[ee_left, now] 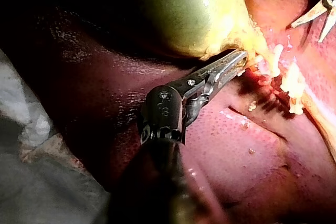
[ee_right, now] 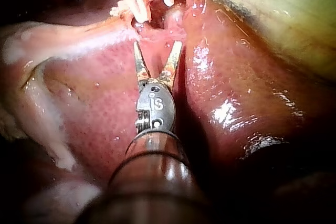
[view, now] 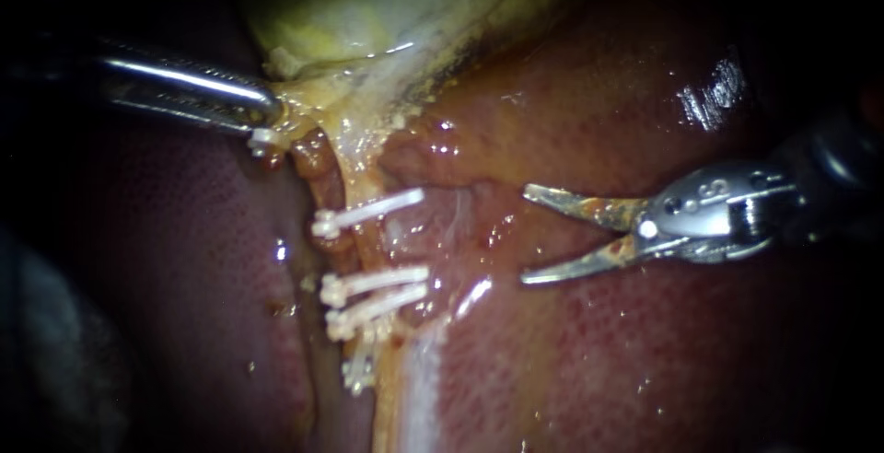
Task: Go to the cutting position right tube
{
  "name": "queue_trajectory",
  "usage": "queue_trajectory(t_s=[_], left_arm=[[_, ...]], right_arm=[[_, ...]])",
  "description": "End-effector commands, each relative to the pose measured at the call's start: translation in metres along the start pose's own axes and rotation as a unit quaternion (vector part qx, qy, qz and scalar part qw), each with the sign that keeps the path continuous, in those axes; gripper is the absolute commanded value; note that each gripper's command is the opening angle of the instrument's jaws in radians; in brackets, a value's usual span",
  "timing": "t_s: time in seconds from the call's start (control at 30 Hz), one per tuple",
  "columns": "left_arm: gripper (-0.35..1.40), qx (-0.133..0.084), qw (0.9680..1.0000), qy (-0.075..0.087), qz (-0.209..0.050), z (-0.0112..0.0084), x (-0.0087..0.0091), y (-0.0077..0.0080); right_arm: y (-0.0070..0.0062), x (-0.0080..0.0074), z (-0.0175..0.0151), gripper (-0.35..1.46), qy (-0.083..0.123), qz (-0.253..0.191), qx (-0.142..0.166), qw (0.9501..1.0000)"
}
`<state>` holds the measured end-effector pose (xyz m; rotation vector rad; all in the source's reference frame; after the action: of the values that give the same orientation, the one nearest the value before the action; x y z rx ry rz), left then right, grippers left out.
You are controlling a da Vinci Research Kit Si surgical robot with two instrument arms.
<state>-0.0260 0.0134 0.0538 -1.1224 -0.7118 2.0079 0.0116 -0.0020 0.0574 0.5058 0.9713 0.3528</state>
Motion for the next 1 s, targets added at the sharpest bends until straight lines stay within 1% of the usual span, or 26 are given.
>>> queue_trajectory(t_s=[0.03,0.2,0.27,0.4,0.6,0.77,0.87,1.0], left_arm=[[-0.35,0.000,1.0000,0.000,0.000,0.0000,0.0000,0.0000],[-0.35,0.001,1.0000,0.000,0.000,0.0001,0.0000,0.0000],[-0.35,0.001,1.0000,0.000,0.000,0.0001,0.0000,0.0001],[-0.35,0.003,1.0000,0.001,0.000,0.0002,0.0000,0.0001],[-0.35,0.003,1.0000,0.001,0.000,0.0003,-0.0001,0.0002],[-0.35,0.002,1.0000,0.001,0.000,0.0004,-0.0001,0.0002],[-0.35,0.002,1.0000,0.001,0.000,0.0004,-0.0001,0.0002],[-0.35,0.002,1.0000,0.001,0.000,0.0004,-0.0001,0.0002]], right_arm=[[-0.0001,-0.0001,0.0005,1.38,-0.001,0.007,0.005,1.0000],[-0.0004,-0.0005,0.0031,1.37,0.000,0.039,0.024,0.9989],[-0.0002,-0.0005,0.0040,1.37,0.004,0.043,0.030,0.9986],[0.0003,-0.0002,0.0056,1.37,0.021,0.053,0.045,0.9974],[0.0008,0.0005,0.0075,1.37,0.037,0.062,0.060,0.9956],[0.0009,0.0010,0.0091,1.37,0.043,0.059,0.068,0.9950],[0.0009,0.0012,0.0099,1.37,0.048,0.058,0.079,0.9940],[0.0008,0.0012,0.0108,1.32,0.055,0.051,0.097,0.9925]])
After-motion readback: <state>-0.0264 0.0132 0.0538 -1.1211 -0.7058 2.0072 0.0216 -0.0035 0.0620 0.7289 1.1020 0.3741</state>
